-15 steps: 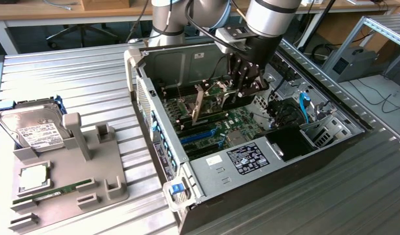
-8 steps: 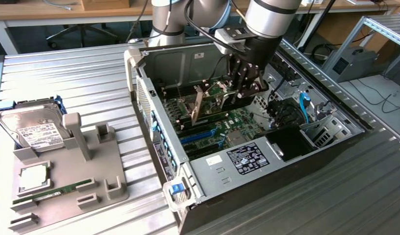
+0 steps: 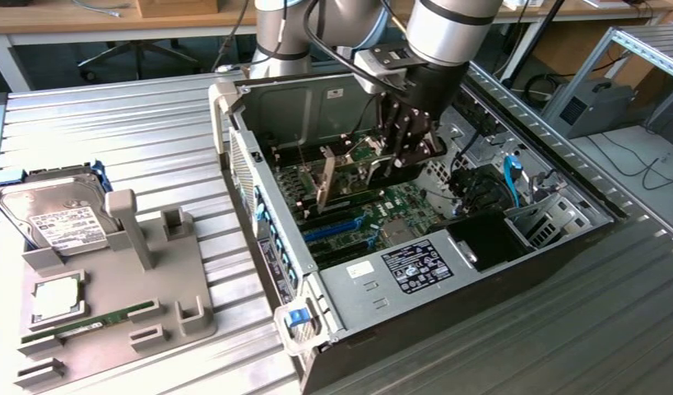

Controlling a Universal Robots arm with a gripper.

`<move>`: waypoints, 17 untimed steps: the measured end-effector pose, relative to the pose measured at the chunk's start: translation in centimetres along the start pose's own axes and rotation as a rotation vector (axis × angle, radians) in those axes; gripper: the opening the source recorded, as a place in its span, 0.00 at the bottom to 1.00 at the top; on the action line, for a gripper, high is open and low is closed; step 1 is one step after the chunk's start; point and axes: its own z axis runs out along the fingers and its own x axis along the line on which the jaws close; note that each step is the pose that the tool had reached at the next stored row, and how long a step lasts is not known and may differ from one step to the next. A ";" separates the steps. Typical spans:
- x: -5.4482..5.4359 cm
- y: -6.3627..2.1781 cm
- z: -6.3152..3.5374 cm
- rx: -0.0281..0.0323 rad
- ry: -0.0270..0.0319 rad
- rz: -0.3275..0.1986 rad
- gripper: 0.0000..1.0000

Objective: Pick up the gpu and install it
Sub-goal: 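Insert the gpu into the slot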

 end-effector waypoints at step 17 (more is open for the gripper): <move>0.2 0.57 0.60 -0.0003 -0.0169 0.000 0.27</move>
